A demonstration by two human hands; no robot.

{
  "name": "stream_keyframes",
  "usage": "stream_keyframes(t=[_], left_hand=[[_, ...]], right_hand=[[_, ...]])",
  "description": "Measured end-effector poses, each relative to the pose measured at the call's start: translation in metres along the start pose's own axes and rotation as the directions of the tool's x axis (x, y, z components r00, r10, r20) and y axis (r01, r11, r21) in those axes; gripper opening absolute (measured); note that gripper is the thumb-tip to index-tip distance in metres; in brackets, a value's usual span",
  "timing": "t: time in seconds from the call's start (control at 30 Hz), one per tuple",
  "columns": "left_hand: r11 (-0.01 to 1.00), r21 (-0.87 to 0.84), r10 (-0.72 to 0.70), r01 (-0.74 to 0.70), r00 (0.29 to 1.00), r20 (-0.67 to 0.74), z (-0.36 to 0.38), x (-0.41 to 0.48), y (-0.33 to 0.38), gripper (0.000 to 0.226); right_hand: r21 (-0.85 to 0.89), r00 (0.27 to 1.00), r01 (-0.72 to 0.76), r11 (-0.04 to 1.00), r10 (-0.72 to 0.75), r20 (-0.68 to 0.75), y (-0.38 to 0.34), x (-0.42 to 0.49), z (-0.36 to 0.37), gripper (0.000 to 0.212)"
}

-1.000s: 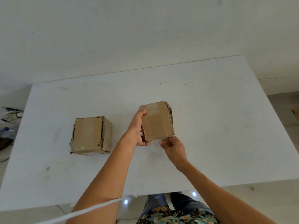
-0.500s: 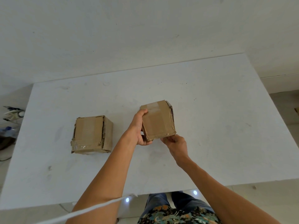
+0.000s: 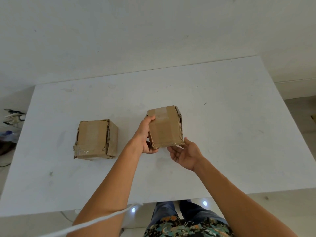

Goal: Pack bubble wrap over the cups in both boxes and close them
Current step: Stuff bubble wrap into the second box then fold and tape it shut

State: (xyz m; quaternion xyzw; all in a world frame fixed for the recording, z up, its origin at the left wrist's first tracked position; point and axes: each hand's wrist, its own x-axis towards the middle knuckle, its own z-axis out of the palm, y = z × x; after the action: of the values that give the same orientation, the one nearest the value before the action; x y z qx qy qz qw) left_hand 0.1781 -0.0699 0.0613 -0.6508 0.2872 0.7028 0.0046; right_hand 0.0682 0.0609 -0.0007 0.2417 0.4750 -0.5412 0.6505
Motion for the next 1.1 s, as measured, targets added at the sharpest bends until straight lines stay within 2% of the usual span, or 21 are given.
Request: stream_keyframes(t=[0.03, 0.1, 0.17, 0.23, 0.3, 0.37, 0.53, 0.67, 0.83, 0.97, 1.03, 1.1], left_hand=[[1.000, 0.000, 0.013, -0.013, 1.000, 0.009, 0.000, 0.000, -0.003, 0.052], [0.999, 0.001, 0.051, -0.051, 0.998, 0.041, -0.002, 0.000, -0.011, 0.046], [0.995, -0.016, 0.101, -0.100, 0.991, 0.082, -0.005, 0.001, -0.025, 0.038], [0.989, -0.056, 0.144, -0.139, 0.985, 0.099, -0.009, 0.003, -0.041, 0.042], [0.980, -0.072, 0.192, -0.187, 0.979, 0.067, -0.012, 0.006, -0.057, 0.049], [0.967, -0.065, 0.249, -0.247, 0.969, 0.012, -0.014, 0.011, -0.071, 0.051], [0.940, -0.018, 0.341, -0.342, 0.940, -0.019, -0.013, 0.015, -0.092, 0.028], [0.925, 0.021, 0.380, -0.380, 0.925, 0.015, -0.011, 0.016, -0.097, 0.024], [0.890, 0.108, 0.443, -0.444, 0.896, 0.031, -0.005, 0.008, -0.095, 0.038], [0.863, 0.174, 0.475, -0.475, 0.879, 0.046, -0.005, 0.001, -0.094, 0.055], [0.865, 0.169, 0.475, -0.473, 0.879, 0.027, -0.009, -0.002, -0.093, 0.071], [0.883, 0.143, 0.455, -0.448, 0.891, -0.015, -0.017, -0.005, -0.091, 0.098]], right_hand=[[-0.011, 1.000, 0.001, 1.000, -0.001, 0.008, -0.002, 0.001, -0.003, 0.041], [-0.220, 0.997, 0.057, 0.974, -0.067, -0.037, -0.004, 0.000, -0.006, 0.045], [-0.514, 0.961, 0.176, 0.840, -0.259, -0.094, -0.007, -0.001, -0.006, 0.039], [-0.631, 0.900, 0.300, 0.715, -0.432, -0.062, -0.009, -0.003, -0.007, 0.029], [-0.643, 0.889, 0.354, 0.680, -0.457, 0.007, -0.012, -0.009, -0.007, 0.021], [-0.672, 0.887, 0.362, 0.646, -0.460, 0.036, -0.011, -0.011, -0.009, 0.024], [-0.774, 0.871, 0.336, 0.536, -0.490, 0.038, -0.002, -0.001, -0.010, 0.032], [-0.757, 0.871, 0.360, 0.545, -0.487, 0.064, -0.003, 0.001, -0.010, 0.033], [-0.714, 0.896, 0.390, 0.581, -0.418, 0.149, -0.010, -0.004, -0.011, 0.039], [-0.709, 0.893, 0.394, 0.584, -0.427, 0.144, -0.012, -0.005, -0.010, 0.051], [-0.697, 0.853, 0.452, 0.556, -0.498, 0.155, -0.010, -0.007, -0.009, 0.055], [-0.687, 0.784, 0.539, 0.487, -0.588, 0.198, -0.009, -0.008, -0.010, 0.051]])
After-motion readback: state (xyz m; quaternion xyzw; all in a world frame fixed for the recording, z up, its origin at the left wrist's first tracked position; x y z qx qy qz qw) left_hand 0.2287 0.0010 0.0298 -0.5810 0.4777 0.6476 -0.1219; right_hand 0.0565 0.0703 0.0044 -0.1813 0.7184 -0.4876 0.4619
